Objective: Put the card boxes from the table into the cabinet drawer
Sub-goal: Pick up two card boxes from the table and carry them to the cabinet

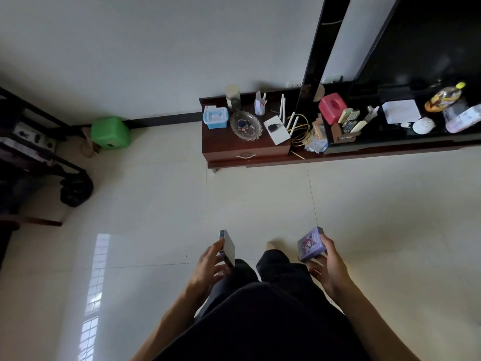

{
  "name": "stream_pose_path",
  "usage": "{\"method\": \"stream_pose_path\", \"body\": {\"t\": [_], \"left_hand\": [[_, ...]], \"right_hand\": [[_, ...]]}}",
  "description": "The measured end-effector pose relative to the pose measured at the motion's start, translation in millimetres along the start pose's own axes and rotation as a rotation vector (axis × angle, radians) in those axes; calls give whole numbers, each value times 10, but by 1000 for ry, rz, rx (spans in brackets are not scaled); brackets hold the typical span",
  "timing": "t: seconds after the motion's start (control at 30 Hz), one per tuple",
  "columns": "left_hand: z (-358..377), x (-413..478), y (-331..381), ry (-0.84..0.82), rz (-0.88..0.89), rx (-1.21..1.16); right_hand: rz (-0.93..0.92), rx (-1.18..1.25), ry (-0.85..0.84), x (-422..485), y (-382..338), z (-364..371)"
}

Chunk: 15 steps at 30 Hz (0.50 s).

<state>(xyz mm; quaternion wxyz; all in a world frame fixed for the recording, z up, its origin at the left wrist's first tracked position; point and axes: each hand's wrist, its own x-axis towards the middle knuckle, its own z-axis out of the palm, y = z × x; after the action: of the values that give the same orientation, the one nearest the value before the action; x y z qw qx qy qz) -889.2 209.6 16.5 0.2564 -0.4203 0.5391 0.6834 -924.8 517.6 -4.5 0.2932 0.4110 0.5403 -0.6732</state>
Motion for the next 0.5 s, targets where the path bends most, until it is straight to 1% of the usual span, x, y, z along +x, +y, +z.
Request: {"method": "stream_pose_path", "body": {"t": [0.17, 0.33, 0.5], "left_hand": [[22, 202, 366, 25, 6, -70], [-110, 475, 707, 51, -21, -140], [-366, 888, 1178, 75, -39, -119]], "right_hand": [[6, -53, -8, 233, -544, 327], [6, -96, -10, 521, -948, 758], [30, -117, 4, 812, -1357, 1241]]}}
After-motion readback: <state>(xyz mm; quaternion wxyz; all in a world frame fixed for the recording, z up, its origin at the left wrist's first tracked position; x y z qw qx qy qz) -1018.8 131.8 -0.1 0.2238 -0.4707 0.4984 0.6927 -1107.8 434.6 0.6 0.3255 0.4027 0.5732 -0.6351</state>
